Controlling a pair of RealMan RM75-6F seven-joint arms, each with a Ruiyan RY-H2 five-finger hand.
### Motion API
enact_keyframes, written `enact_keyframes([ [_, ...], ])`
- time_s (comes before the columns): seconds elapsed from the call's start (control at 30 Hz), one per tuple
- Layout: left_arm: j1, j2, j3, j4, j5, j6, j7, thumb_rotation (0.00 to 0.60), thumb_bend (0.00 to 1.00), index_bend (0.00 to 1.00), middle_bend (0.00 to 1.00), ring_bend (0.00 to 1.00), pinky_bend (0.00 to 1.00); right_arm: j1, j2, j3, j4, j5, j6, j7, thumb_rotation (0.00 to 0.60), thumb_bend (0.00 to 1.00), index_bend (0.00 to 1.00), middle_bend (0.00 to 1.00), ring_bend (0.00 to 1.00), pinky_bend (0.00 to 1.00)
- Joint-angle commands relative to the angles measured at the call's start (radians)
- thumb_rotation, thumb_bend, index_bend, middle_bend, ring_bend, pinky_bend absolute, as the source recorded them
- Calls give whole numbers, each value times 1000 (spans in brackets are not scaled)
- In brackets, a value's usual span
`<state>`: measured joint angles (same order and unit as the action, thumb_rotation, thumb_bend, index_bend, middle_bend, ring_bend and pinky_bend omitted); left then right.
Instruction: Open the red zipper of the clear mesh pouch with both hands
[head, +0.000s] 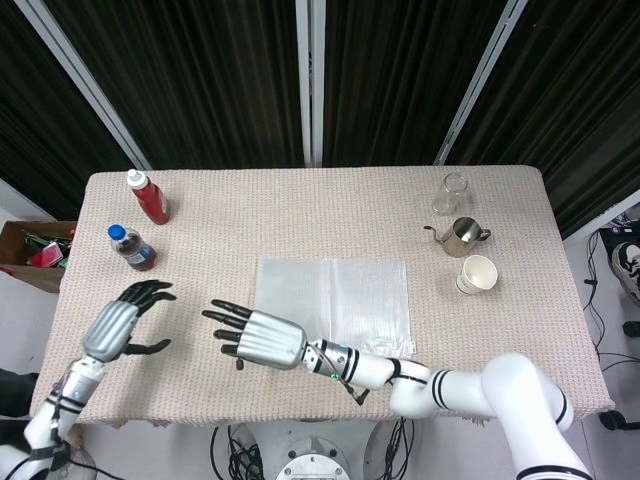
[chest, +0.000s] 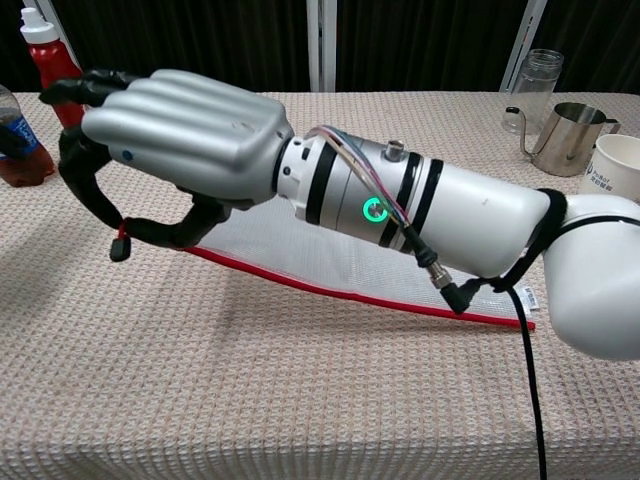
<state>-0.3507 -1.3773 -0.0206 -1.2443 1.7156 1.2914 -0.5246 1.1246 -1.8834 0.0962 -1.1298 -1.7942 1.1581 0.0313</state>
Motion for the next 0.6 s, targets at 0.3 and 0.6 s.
enact_keyframes([
  [0.3,-135,-119,38,82,95,-14,-137,600,161,339,144,104,135,-11,29,23,-8,6,43,19,600,477,924,297,0,0],
  [0.6,-185,-237,31,159,102,47,-202,600,161,372,144,103,135,-14,31,25,3,15,42,36,600,477,924,296,0,0],
])
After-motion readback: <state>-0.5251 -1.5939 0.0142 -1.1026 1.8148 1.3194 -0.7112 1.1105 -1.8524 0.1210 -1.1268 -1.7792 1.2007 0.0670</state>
